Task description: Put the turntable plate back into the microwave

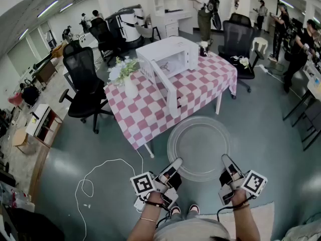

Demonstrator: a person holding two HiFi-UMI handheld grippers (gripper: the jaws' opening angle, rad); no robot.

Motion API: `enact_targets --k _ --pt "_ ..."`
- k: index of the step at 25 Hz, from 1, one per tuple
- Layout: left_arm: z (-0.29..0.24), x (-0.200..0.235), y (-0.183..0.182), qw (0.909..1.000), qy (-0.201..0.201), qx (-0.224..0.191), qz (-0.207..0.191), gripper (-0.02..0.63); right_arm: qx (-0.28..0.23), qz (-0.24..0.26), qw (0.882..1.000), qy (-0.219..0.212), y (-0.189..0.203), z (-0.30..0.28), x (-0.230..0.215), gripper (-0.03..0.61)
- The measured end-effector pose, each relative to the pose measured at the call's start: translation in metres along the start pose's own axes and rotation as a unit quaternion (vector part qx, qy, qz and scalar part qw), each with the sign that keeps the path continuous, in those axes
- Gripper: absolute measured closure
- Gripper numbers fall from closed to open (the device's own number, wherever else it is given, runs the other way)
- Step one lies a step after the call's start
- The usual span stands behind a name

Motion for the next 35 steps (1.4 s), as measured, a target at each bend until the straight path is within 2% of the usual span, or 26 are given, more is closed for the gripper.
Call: enact_targets --k 2,6,9,11,12,13,16,18,20,21,24,25,26,28,30,32,34,35 --pt "-0.002 -0.001 0.000 1.0000 -0.001 0.001 -0.001 0.561 0.003 -0.029 0.997 0.067 0.004 0.011 -0.010 0.499" --pt "-0.005 -0.002 0.003 1.0000 0.002 0.001 -0.001 0.561 0.002 -0.027 0.998 0.056 0.003 0.012 -0.011 0.499" --pt "-0.005 -0.003 0.005 1.0000 0.002 0.001 0.002 0.563 0.004 -0.035 0.997 0.073 0.004 0.017 -0.014 0.499" --pt "-0.006 -0.005 0.004 1.0000 0.006 0.001 -0.002 0.563 0.006 -0.054 0.992 0.115 0.007 0.024 -0.020 0.497" --pt "-0.008 -0.005 0.004 1.0000 0.007 0.002 -0.004 0.563 0.005 -0.057 0.991 0.123 0.007 0.025 -0.021 0.497" --pt "-0.009 -0.006 0.005 0.9999 0.008 0.002 -0.008 0.563 0.004 -0.051 0.993 0.110 0.006 0.024 -0.020 0.497" --pt "-0.013 -0.007 0.007 0.9999 0.005 0.006 -0.015 0.565 -0.008 -0.006 1.000 -0.008 -0.004 0.009 -0.007 0.497" --pt "-0.017 -0.007 0.008 0.9999 0.005 0.008 -0.014 0.565 -0.009 0.001 1.000 -0.028 -0.008 0.008 -0.007 0.499" --pt "-0.024 -0.006 0.011 0.9999 0.008 0.007 -0.012 0.563 -0.006 -0.005 1.000 -0.019 -0.012 0.011 -0.012 0.499" --pt "-0.028 -0.005 0.012 0.9999 0.008 0.007 -0.011 0.563 -0.003 -0.013 1.000 0.000 -0.014 0.015 -0.018 0.498" --pt "-0.041 -0.001 0.020 1.0000 0.001 0.004 -0.001 0.563 0.015 -0.063 0.991 0.118 -0.016 0.037 -0.045 0.498" --pt "-0.045 0.000 0.022 1.0000 -0.001 0.003 0.002 0.563 0.019 -0.069 0.989 0.128 -0.019 0.040 -0.050 0.499" --pt "-0.048 0.001 0.024 1.0000 -0.002 0.001 0.002 0.561 0.021 -0.065 0.991 0.116 -0.023 0.039 -0.052 0.497" --pt "-0.057 0.002 0.025 1.0000 -0.004 -0.001 -0.002 0.561 0.022 -0.045 0.997 0.061 -0.035 0.032 -0.051 0.497" --pt "-0.065 0.003 0.025 1.0000 -0.004 -0.005 -0.001 0.561 0.022 -0.038 0.998 0.040 -0.044 0.029 -0.053 0.499" --pt "-0.072 0.003 0.025 1.0000 -0.005 -0.006 0.000 0.561 0.024 -0.051 0.997 0.059 -0.048 0.031 -0.061 0.497" --pt "-0.080 0.004 0.024 1.0000 -0.008 -0.004 -0.002 0.561 0.026 -0.071 0.992 0.101 -0.050 0.038 -0.071 0.497" --pt "-0.084 0.004 0.023 1.0000 -0.010 -0.002 -0.001 0.561 0.025 -0.070 0.992 0.098 -0.054 0.037 -0.073 0.497"
Point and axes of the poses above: the fingertips, and each gripper's own axes: z backward along the fingers, x to its left, y out of its underside, the point moved 7 cm from there along z, backward along the fingers, and after that the axes turned 8 degrees about x, right-handed, at the moved point
